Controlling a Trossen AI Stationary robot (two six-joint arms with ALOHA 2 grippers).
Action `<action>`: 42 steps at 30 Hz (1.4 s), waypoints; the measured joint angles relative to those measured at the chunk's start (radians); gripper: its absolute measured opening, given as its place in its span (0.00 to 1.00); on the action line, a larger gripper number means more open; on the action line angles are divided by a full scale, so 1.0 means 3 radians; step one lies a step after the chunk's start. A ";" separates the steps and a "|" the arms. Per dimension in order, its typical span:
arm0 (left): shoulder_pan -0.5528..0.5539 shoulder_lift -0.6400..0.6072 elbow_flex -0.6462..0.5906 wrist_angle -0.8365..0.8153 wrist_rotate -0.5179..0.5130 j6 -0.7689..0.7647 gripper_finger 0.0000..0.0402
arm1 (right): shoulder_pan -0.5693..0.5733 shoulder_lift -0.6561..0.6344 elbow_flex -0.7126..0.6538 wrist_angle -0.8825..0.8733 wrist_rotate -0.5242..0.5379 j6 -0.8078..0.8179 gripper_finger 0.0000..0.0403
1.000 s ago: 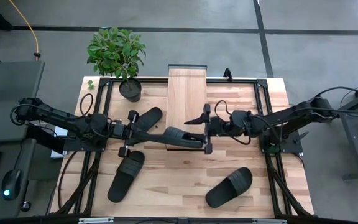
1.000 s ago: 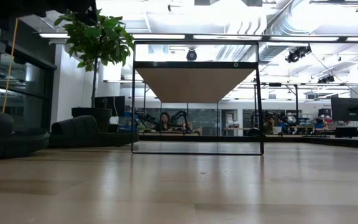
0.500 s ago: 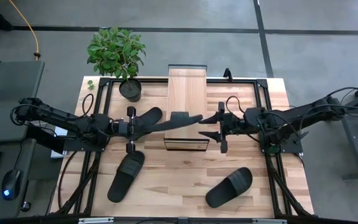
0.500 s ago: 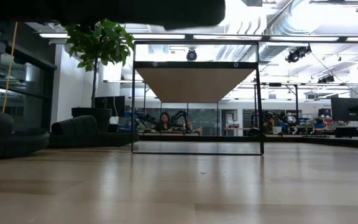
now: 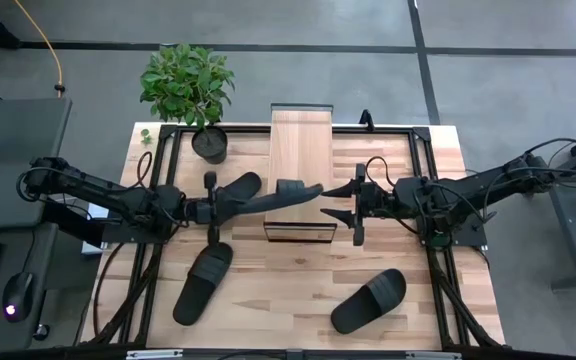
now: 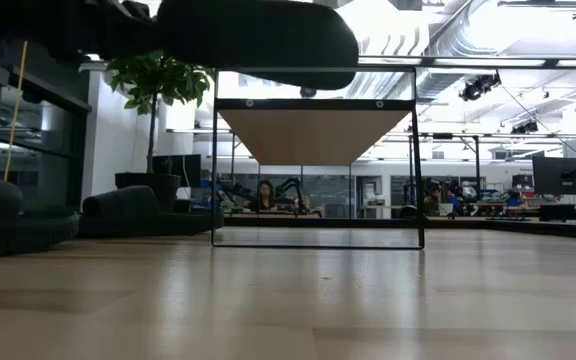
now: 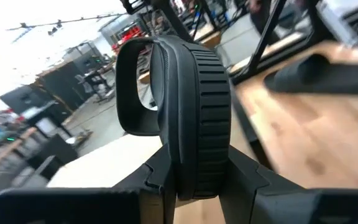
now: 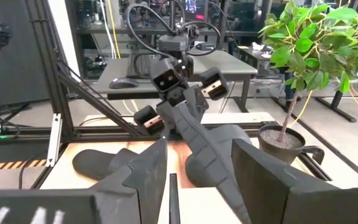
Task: Pick and place slides into the shelf
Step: Put the top right black slipper on the shelf
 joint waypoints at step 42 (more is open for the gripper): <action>0.0426 0.0038 0.0252 -0.0371 -0.0028 0.3268 0.20 | -0.0001 0.0003 0.0000 -0.0061 -0.0004 0.0007 0.43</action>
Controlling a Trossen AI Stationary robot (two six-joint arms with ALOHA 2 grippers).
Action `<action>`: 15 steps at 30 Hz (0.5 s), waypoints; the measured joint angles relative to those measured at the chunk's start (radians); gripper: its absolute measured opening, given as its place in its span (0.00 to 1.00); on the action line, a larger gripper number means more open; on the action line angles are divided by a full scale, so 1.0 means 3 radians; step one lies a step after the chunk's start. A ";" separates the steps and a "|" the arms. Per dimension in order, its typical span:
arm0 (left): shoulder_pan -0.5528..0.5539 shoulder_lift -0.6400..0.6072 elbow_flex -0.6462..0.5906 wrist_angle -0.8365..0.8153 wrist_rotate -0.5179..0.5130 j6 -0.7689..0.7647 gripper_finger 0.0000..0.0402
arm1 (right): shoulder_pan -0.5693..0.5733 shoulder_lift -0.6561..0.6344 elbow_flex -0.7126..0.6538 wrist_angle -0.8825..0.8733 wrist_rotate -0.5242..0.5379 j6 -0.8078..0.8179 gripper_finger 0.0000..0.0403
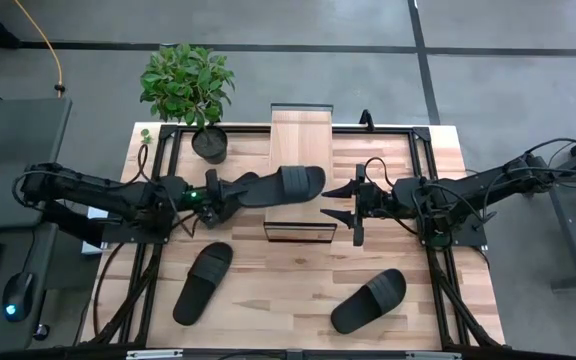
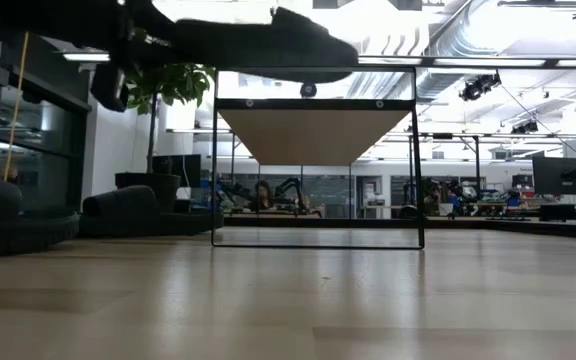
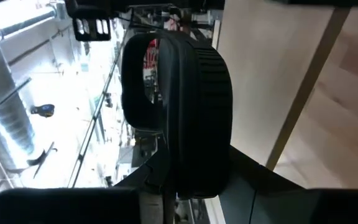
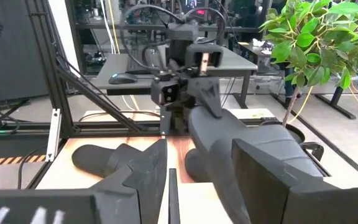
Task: Pick and place slides into the shelf
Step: Put the top right black slipper on the shelf
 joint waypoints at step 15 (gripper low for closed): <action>0.0401 0.0611 0.0000 0.0573 0.0874 -0.0119 0.20 | 0.0000 0.0005 0.0000 -0.0001 -0.0003 0.0001 0.43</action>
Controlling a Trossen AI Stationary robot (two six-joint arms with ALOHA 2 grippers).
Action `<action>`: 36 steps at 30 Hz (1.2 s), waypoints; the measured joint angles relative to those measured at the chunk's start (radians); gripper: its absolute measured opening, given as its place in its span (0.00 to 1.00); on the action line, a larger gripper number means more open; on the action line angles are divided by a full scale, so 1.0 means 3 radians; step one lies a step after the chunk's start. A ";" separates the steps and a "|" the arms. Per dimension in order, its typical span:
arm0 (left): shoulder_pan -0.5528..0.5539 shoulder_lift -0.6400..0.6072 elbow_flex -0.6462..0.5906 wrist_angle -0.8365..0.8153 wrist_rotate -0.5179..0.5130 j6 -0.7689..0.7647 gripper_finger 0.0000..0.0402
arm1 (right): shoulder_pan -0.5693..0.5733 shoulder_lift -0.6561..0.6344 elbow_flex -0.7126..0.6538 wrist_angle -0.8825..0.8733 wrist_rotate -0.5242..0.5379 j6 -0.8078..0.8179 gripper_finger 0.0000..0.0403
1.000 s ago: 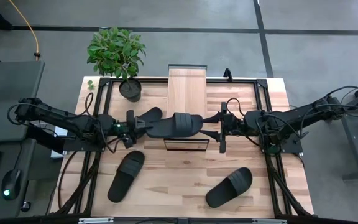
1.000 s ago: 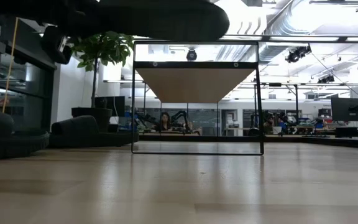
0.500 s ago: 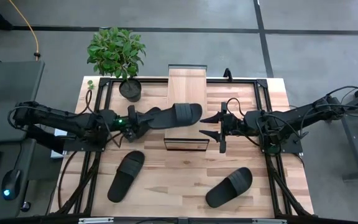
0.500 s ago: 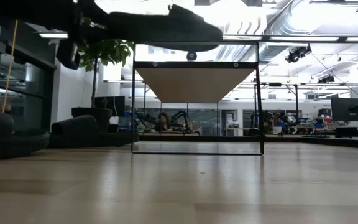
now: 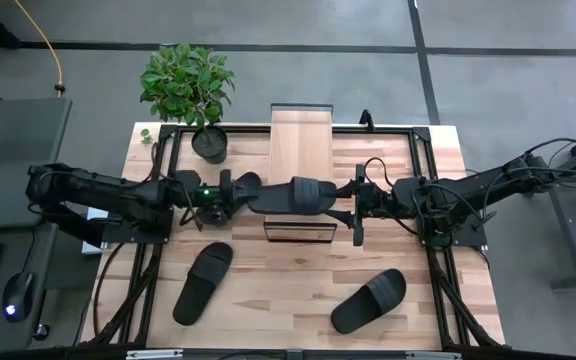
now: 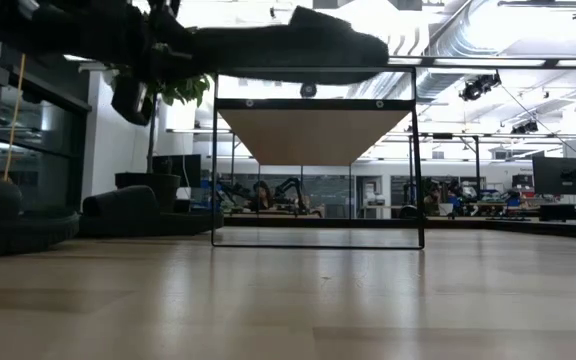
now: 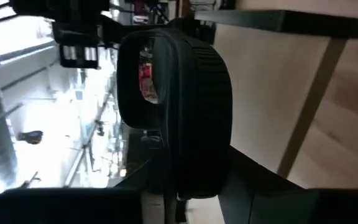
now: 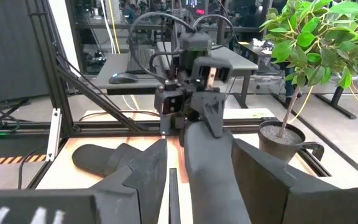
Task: Pick and place slides into the shelf
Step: Put the top right black slipper on the shelf
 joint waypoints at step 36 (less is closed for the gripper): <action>0.0003 0.0405 -0.0001 0.0171 0.0390 -0.0210 0.18 | -0.0001 0.0003 0.0000 -0.0011 -0.0014 0.0003 0.43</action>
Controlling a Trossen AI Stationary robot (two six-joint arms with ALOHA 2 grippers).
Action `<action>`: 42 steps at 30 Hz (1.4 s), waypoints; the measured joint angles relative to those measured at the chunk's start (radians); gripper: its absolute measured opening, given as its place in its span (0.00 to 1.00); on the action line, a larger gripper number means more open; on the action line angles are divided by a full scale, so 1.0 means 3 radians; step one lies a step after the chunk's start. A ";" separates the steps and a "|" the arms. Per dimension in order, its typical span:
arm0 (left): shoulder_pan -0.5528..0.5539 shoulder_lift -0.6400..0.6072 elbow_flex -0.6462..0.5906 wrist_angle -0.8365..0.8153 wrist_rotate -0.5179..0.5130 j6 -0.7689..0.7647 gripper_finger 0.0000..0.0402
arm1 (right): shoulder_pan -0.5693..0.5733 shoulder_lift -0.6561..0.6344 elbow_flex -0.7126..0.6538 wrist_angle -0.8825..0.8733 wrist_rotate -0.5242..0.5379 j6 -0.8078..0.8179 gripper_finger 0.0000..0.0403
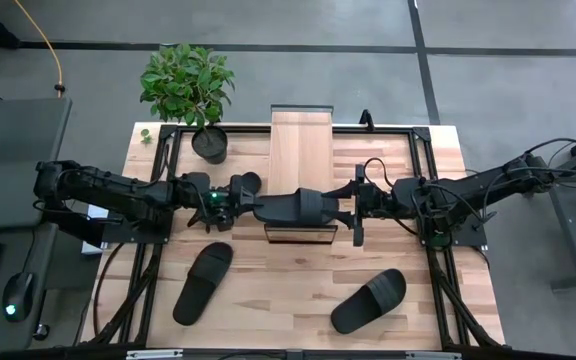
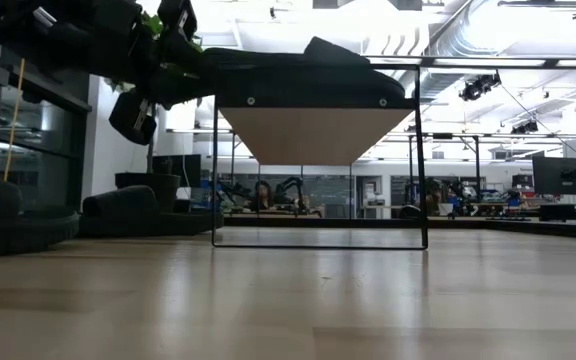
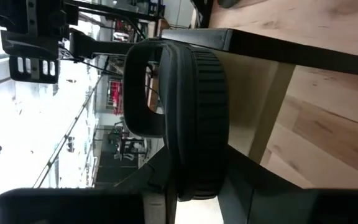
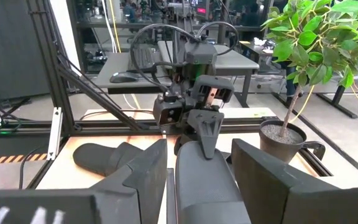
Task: Pick and place slides into the shelf
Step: Put the top right black slipper on the shelf
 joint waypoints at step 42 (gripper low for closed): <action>-0.0005 0.0000 0.0001 0.0017 0.0052 -0.0589 0.42 | 0.0001 0.0000 0.0001 -0.0013 0.0003 0.0000 0.43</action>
